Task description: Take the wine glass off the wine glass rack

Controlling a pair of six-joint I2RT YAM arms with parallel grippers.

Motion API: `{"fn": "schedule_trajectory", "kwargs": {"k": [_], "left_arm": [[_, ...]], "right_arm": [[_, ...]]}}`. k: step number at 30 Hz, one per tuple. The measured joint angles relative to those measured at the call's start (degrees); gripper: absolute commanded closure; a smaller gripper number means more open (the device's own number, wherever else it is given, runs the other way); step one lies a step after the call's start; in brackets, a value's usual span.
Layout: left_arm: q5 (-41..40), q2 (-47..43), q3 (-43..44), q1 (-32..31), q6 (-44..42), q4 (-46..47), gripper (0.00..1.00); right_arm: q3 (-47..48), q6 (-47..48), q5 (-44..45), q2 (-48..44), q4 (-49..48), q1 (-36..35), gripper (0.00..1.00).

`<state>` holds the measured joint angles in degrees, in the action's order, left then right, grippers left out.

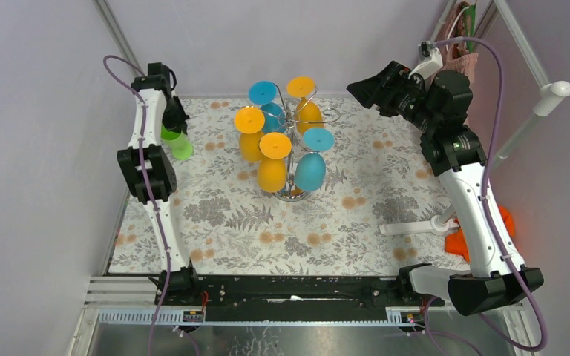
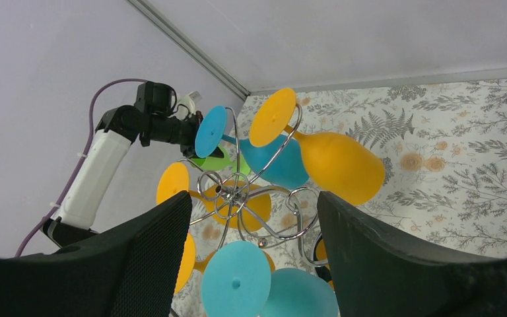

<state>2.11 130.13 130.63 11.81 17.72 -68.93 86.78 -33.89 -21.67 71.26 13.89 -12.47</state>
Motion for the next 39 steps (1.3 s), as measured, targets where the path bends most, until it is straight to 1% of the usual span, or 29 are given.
{"fn": "schedule_trajectory", "kwargs": {"k": [4,9,11,13,18,23,28,39], "left_arm": [[1.2,0.0,0.0,0.0,-0.4,0.4,1.0],[1.7,0.0,0.0,0.0,-0.8,0.6,0.82],[1.9,0.0,0.0,0.0,-1.2,0.7,0.72],[2.3,0.1,0.0,0.0,-1.4,0.8,0.69],[2.8,0.3,0.1,0.0,-1.7,0.8,0.65],[3.2,0.2,1.4,0.1,-1.6,0.7,0.63],[3.5,-0.6,3.1,0.1,-1.6,0.8,0.63],[2.7,-5.4,5.9,0.1,-0.6,2.4,0.63]], "right_arm": [[-1.0,0.0,0.0,0.0,-0.7,0.0,0.23],[-1.9,-0.3,-0.4,0.0,-1.0,0.0,0.22],[-2.1,-0.5,-0.5,0.0,-1.4,0.0,0.22],[-2.4,-0.7,-0.9,0.0,-1.8,0.0,0.22],[-2.9,-1.4,-2.1,0.0,-2.9,0.0,0.22],[-3.6,-2.3,-3.1,0.1,-4.0,0.0,0.21],[-3.9,-3.3,-4.2,0.9,-4.9,0.0,0.22],[-4.7,-4.5,-6.1,4.2,-7.0,0.0,0.21]]}}
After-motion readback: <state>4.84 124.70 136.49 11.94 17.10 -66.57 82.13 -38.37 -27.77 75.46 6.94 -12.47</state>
